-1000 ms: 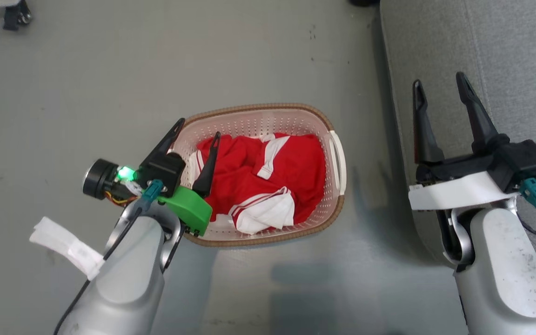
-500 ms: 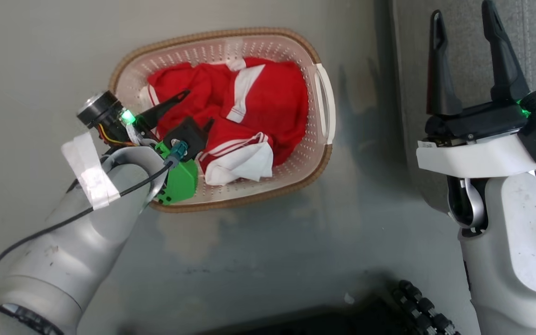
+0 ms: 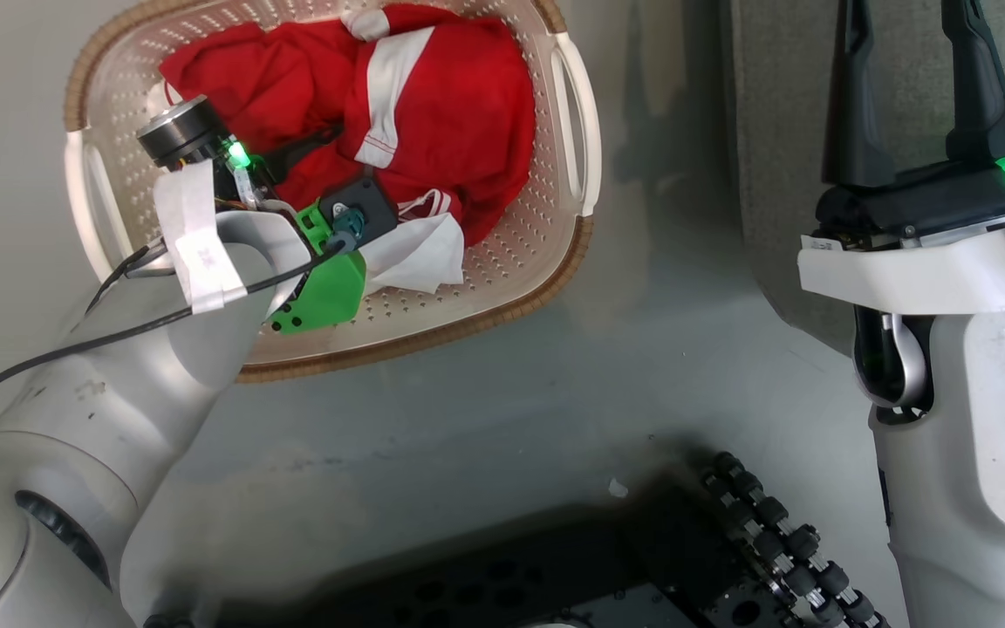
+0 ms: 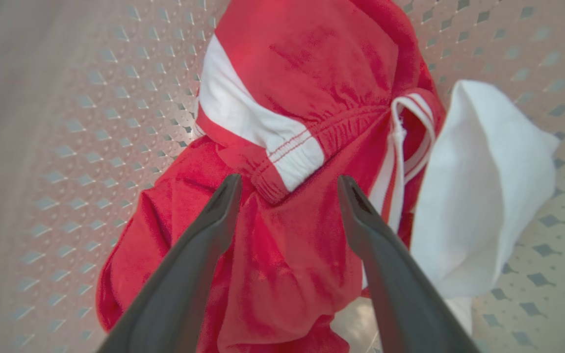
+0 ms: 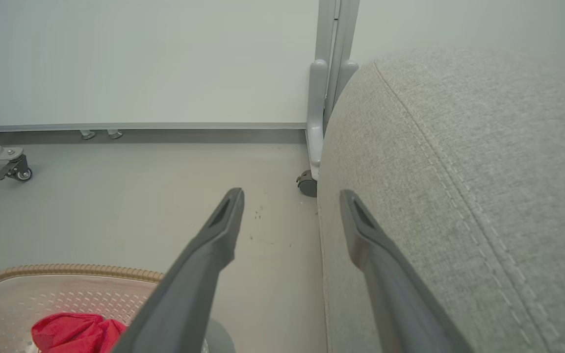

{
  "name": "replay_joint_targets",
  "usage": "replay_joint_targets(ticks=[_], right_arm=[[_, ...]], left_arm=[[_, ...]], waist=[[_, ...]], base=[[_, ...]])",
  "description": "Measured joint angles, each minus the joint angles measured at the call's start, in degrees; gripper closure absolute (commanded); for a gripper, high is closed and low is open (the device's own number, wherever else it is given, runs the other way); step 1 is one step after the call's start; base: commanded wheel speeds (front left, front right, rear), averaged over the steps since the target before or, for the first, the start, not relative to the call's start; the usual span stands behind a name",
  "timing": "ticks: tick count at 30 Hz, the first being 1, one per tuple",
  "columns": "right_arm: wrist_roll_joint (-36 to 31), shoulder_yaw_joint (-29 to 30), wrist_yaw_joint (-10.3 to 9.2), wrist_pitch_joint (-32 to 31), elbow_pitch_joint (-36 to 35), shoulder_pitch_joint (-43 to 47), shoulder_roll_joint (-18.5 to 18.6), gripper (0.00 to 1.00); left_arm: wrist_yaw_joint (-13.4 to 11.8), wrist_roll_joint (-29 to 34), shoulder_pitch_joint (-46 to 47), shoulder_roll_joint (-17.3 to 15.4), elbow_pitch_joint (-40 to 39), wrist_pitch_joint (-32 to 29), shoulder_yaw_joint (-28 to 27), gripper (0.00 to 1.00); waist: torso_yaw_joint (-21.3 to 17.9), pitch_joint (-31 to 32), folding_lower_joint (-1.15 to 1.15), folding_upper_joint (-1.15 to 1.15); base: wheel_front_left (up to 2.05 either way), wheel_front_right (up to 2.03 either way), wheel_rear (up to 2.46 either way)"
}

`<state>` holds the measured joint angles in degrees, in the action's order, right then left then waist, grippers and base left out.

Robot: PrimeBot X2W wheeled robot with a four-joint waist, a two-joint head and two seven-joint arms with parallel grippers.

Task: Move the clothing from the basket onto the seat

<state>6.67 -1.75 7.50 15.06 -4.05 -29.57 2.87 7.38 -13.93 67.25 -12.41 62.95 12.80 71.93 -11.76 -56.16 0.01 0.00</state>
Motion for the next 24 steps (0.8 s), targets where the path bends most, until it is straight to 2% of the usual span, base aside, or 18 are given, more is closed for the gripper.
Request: replay_joint_targets(ticks=[3, 4, 11, 12, 14, 15, 24], right_arm=[[0.3, -0.4, 0.0, 0.0, 0.0, -0.1, 0.0, 0.0], [0.4, -0.5, 0.0, 0.0, 0.0, -0.2, 0.0, 0.0], [1.3, -0.9, 0.0, 0.0, 0.1, -0.5, 0.0, 0.0], [1.4, -0.9, 0.0, 0.0, 0.1, -0.6, 0.0, 0.0], [1.6, -1.0, 0.0, 0.0, 0.1, -0.8, -0.1, 0.0], [1.8, -1.0, 0.0, 0.0, 0.0, -0.9, -0.1, 0.0], [2.2, -0.7, 0.0, 0.0, 0.4, -1.1, -0.1, 0.0]], left_arm=[[0.0, -2.3, 0.7, 0.1, 1.1, -1.3, 0.6, 0.0], [0.0, -3.7, 1.4, 0.0, 2.3, -3.4, 0.8, 0.0], [0.0, -6.4, 1.9, -0.2, 3.5, -7.5, 1.3, 0.0], [0.0, -6.6, 1.8, -0.4, 3.1, -8.2, 1.3, 0.03], [0.0, -6.7, 1.8, -0.7, 2.3, -8.8, 1.4, 0.78], [0.0, -6.7, 1.8, -1.0, 2.0, -9.5, 1.5, 1.0], [0.0, -8.8, 2.1, -1.8, 1.3, -10.0, 1.5, 1.0]], waist=[[-0.4, -1.3, 0.0, 0.0], [-0.6, -1.9, 0.0, 0.0], [-1.8, -3.0, 0.0, 0.0], [-2.0, -3.1, 0.0, 0.0], [-2.3, -3.3, 0.0, 0.0], [-2.4, -3.4, 0.0, 0.0], [-2.7, -2.7, 0.0, 0.0]], base=[[0.0, 0.0, 0.0], [0.0, 0.0, 0.0], [0.0, 0.0, 0.0], [0.0, 0.0, 0.0], [0.0, 0.0, 0.0], [0.0, 0.0, 0.0], [0.0, 0.0, 0.0]])
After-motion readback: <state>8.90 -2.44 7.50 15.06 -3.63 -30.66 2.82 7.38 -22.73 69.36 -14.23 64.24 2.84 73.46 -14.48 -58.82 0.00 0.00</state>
